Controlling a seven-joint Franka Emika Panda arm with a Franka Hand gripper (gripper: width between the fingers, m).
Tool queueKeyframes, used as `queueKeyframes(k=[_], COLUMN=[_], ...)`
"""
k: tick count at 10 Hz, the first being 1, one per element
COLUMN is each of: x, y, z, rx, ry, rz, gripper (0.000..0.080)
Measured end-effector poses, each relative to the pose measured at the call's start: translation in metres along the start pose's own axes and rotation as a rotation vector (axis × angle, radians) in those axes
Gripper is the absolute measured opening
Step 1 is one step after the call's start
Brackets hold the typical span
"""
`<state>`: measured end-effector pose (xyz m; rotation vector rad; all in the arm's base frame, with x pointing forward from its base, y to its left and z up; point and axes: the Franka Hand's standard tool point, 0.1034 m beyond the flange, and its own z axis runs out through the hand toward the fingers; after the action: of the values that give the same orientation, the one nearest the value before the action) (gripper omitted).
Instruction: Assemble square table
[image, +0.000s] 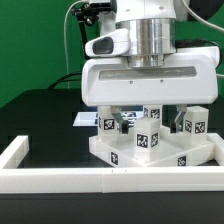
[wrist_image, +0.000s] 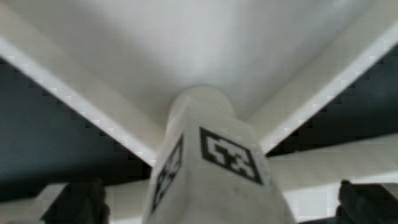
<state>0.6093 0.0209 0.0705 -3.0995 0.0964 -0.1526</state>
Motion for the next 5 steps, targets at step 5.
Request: queueKeyframes(k=[5], x=[-0.0004], y=[-0.0002], z=[-0.0002], rx=[-0.012], ry=[-0.008], rz=[-0.436], gripper=[0.0648])
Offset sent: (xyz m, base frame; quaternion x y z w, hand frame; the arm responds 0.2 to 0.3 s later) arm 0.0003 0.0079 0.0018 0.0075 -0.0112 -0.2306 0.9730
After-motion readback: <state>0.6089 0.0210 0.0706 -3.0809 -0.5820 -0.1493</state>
